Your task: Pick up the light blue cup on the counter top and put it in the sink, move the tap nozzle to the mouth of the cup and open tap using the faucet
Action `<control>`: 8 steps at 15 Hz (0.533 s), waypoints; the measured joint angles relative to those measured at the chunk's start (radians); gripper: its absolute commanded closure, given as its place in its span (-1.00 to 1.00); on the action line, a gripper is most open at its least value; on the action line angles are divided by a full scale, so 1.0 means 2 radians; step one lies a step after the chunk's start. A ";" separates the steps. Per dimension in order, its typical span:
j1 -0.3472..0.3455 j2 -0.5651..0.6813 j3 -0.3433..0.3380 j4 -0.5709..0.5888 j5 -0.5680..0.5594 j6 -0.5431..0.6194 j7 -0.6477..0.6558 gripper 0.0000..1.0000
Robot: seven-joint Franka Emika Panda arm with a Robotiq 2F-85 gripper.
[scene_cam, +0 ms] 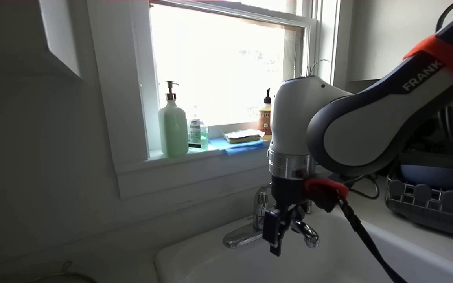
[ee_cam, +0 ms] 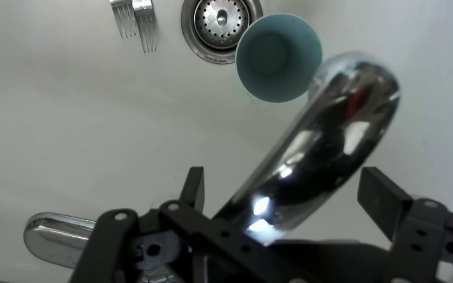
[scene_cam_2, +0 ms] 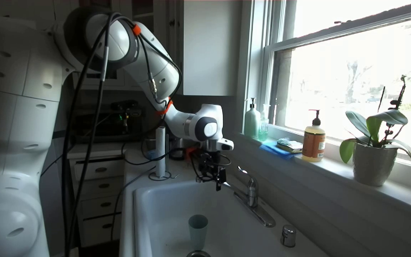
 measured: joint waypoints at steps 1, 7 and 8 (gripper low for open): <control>0.000 0.000 0.000 0.001 0.002 0.000 0.000 -1.00; 0.000 0.001 0.000 0.002 0.011 0.002 0.000 -1.00; 0.000 0.001 0.000 0.003 0.012 0.002 0.000 -1.00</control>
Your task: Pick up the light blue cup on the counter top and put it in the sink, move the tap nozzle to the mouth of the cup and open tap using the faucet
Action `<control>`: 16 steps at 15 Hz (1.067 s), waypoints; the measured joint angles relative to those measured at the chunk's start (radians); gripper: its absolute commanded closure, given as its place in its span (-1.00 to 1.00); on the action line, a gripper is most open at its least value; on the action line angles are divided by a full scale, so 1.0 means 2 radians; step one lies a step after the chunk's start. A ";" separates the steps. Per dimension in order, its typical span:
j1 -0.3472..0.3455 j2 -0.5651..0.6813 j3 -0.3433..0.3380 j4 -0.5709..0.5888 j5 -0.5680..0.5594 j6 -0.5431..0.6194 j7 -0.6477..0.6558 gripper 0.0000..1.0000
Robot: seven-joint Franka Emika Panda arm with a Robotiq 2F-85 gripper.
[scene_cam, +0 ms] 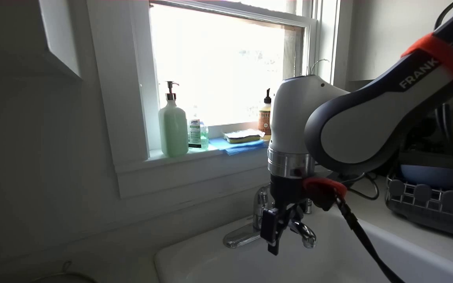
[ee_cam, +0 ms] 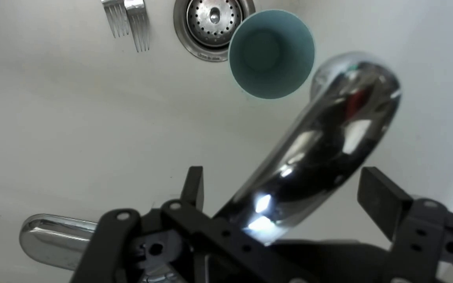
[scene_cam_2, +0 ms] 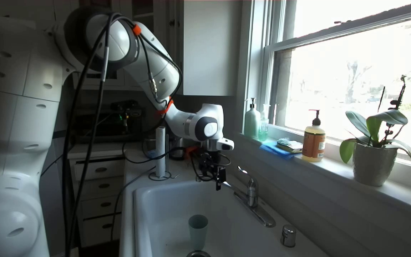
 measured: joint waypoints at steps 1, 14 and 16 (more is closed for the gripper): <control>0.000 0.000 0.000 0.000 0.001 0.000 0.000 -1.00; 0.000 0.002 -0.001 0.002 0.011 0.013 0.001 -1.00; 0.000 0.001 -0.001 0.003 0.012 0.013 0.001 -1.00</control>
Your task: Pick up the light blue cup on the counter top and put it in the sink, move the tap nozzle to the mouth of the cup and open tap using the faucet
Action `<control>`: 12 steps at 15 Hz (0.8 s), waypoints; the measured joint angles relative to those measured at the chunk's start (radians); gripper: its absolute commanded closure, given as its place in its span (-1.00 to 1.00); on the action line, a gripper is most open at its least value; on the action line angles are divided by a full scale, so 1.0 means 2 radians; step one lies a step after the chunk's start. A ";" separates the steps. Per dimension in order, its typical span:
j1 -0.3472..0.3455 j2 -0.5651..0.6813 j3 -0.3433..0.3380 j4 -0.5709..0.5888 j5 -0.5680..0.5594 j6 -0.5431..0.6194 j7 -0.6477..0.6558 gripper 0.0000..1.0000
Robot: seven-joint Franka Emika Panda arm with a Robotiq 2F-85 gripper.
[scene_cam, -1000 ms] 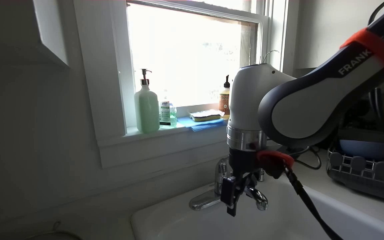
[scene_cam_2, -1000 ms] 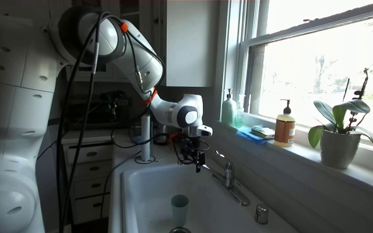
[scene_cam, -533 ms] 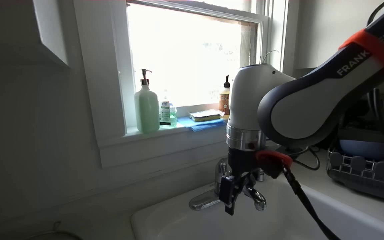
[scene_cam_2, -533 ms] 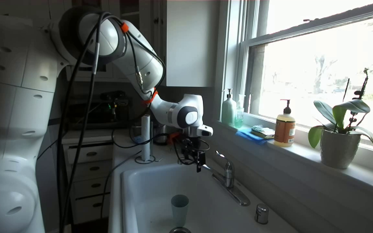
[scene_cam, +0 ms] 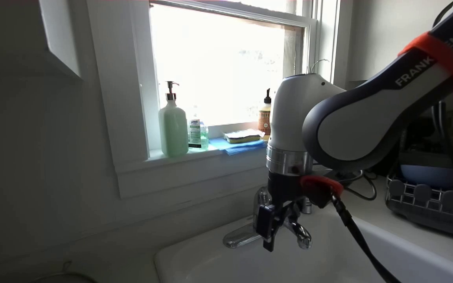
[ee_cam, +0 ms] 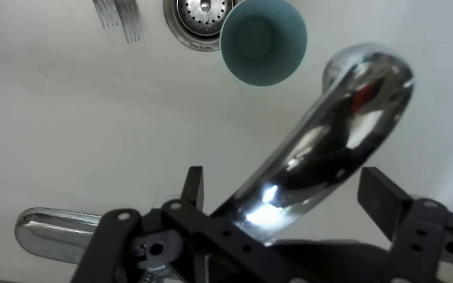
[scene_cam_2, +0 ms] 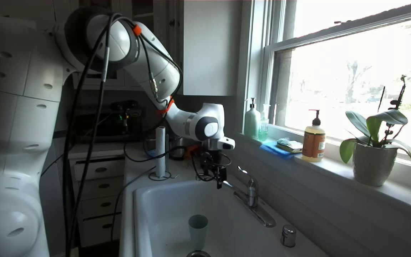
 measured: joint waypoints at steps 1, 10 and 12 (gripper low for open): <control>0.000 -0.002 0.000 0.001 0.000 0.000 0.000 -1.00; 0.007 -0.030 -0.001 0.043 -0.011 -0.004 0.009 -0.36; 0.008 -0.032 -0.002 0.050 -0.029 -0.004 0.023 -0.04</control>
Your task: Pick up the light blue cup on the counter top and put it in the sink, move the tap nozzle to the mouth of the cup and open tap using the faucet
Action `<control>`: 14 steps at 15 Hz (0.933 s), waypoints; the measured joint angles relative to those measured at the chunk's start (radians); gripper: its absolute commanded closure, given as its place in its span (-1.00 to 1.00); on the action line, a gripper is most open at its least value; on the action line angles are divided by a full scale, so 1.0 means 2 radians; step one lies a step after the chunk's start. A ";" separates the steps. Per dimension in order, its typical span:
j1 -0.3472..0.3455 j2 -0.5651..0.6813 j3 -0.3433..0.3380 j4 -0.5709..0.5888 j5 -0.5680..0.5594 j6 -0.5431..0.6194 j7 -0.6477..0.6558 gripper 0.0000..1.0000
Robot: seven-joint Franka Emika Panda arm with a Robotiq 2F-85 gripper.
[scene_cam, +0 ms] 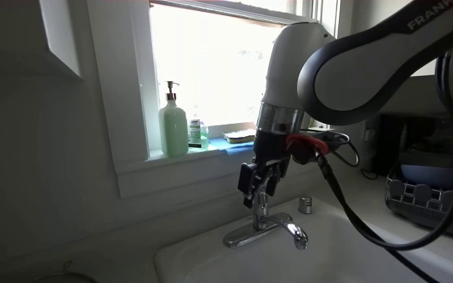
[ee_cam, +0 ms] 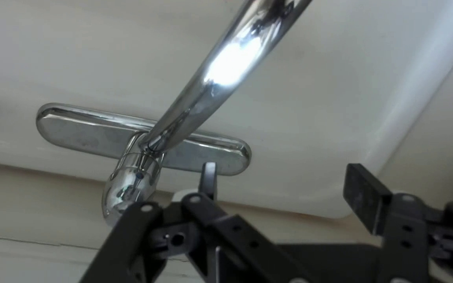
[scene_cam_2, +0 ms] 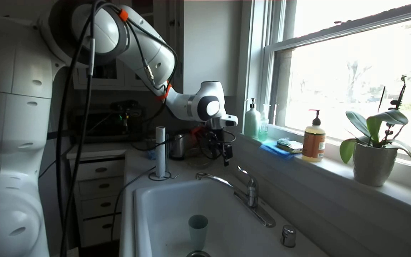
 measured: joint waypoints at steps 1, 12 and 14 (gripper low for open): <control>0.000 0.000 -0.001 0.002 -0.012 0.000 0.011 0.12; 0.011 0.001 -0.028 0.003 -0.158 -0.034 0.172 1.00; 0.014 0.002 -0.028 0.003 -0.182 -0.049 0.202 1.00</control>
